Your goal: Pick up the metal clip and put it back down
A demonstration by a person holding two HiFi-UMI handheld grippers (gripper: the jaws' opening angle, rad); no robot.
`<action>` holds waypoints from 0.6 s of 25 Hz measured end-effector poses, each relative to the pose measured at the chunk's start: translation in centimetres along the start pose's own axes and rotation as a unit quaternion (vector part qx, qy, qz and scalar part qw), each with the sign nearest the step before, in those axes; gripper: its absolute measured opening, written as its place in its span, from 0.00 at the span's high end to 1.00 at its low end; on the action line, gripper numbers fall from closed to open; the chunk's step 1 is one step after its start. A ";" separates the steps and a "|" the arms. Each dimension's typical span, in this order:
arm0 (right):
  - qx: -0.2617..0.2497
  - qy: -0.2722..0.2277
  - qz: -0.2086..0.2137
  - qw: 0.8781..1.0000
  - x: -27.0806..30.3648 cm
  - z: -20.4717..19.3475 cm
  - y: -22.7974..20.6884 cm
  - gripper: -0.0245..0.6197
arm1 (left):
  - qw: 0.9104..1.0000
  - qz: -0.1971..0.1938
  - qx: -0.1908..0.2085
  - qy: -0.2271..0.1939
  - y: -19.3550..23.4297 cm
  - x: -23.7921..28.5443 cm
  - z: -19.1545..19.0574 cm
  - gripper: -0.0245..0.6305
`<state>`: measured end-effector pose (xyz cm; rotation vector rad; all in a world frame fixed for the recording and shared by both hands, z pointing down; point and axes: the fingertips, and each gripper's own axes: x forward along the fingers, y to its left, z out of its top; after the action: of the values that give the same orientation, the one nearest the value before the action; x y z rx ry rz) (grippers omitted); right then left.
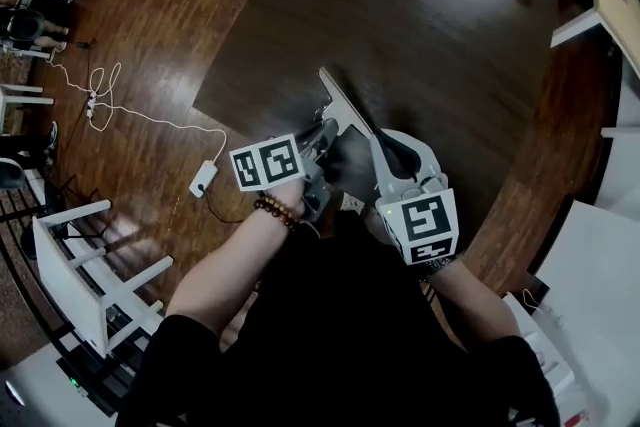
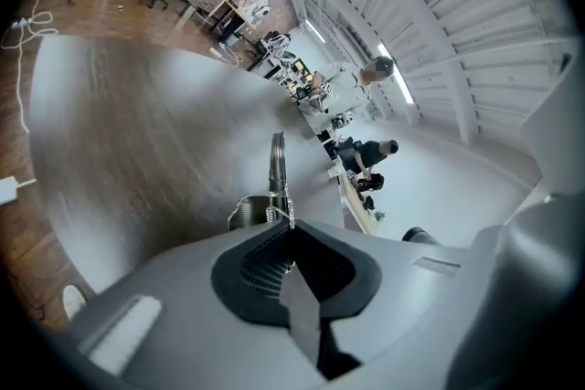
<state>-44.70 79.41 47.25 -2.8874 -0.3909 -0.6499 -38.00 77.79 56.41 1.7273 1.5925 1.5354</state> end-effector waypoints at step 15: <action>-0.054 -0.049 0.029 0.997 0.1 5.5 5.8 0.97 | 0.988 -0.036 0.103 -0.114 -5.8 -10.5 5.7 0.93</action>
<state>-40.77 75.00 41.82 -3.0294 -0.2915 -0.5363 -33.90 72.90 44.73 1.8531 1.7218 1.1275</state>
